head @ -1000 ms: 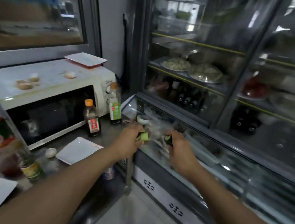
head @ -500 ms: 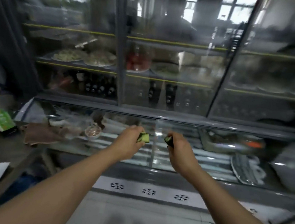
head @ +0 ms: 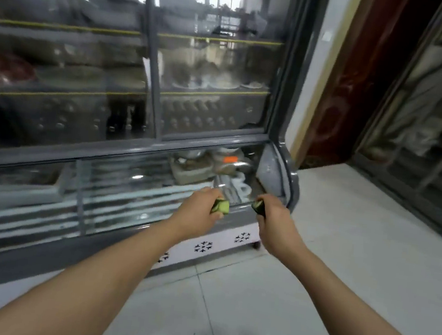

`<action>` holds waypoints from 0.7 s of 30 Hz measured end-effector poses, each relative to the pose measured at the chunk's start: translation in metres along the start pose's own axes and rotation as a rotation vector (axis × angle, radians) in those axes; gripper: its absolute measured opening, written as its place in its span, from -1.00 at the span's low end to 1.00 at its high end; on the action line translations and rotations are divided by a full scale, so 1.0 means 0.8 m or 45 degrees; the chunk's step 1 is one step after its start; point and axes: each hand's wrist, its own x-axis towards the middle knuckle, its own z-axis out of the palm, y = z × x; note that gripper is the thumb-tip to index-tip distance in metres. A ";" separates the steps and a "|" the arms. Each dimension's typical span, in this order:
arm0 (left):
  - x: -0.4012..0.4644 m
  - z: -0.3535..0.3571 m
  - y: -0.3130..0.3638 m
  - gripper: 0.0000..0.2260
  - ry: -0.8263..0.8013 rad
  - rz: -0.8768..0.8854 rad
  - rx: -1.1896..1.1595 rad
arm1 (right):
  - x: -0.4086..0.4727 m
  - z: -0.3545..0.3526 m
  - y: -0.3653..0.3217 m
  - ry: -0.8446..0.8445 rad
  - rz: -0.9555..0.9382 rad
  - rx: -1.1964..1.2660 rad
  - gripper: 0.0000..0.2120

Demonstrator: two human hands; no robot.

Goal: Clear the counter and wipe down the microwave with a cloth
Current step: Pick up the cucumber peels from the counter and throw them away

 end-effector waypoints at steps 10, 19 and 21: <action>0.136 0.144 0.185 -0.76 -0.215 0.367 -0.003 | -0.027 -0.121 0.210 0.227 0.356 0.014 -0.69; 0.317 0.258 0.294 -0.77 -0.302 0.545 -0.068 | 0.068 -0.189 0.382 0.277 0.535 -0.073 -0.69; 0.368 0.282 0.314 -0.78 -0.324 0.546 -0.083 | 0.100 -0.205 0.419 0.259 0.557 -0.083 -0.69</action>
